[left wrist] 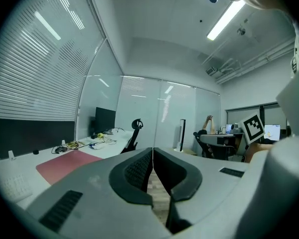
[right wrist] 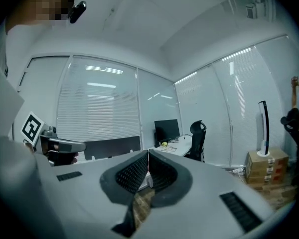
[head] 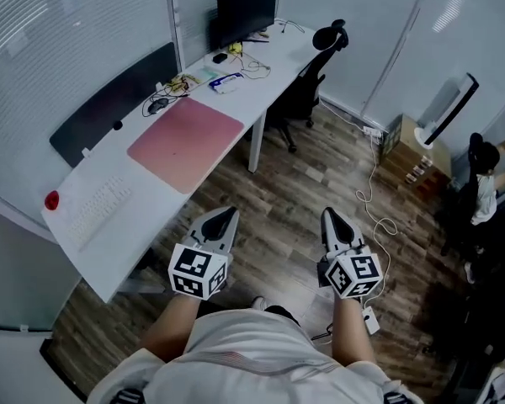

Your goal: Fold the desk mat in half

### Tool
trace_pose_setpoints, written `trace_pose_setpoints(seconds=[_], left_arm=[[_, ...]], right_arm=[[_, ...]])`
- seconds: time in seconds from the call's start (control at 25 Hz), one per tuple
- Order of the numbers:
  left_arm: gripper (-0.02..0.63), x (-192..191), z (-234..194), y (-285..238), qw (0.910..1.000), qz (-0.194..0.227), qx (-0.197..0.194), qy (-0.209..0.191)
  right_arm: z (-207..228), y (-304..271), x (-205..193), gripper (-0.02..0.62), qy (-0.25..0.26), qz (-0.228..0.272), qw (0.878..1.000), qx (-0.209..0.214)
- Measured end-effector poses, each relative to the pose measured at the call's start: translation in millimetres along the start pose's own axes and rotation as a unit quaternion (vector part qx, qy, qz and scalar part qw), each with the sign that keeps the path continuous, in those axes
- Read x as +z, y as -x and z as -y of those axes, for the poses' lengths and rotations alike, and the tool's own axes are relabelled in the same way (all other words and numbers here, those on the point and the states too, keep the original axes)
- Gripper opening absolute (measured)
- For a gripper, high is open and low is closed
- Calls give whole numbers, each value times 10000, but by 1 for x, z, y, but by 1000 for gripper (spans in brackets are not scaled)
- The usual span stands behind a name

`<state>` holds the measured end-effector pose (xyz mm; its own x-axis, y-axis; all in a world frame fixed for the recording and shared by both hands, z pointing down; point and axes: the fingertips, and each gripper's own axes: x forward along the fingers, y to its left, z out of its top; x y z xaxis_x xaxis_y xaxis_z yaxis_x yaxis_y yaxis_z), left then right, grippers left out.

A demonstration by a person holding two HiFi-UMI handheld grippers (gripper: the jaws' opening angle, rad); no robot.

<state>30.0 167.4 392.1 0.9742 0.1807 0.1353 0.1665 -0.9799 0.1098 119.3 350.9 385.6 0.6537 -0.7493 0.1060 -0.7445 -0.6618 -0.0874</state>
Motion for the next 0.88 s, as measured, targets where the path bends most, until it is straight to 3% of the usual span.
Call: trace_pose_setpoints(seconds=[0.16, 0.36, 0.64, 0.88], left_arm=[[15, -4, 0, -24, 9994, -44, 341, 47], [15, -10, -26, -41, 9974, -229, 681, 93], [15, -6, -61, -80, 9972, -313, 674, -39], [15, 0, -126, -116, 9960, -229, 842, 192]], right_arm=[[35, -24, -7, 49, -58, -74, 9997, 241], [37, -63, -24, 49, -296, -164, 9979, 550], [48, -130, -35, 49, -505, -297, 9960, 672], [45, -206, -24, 49, -189, -448, 9953, 839]])
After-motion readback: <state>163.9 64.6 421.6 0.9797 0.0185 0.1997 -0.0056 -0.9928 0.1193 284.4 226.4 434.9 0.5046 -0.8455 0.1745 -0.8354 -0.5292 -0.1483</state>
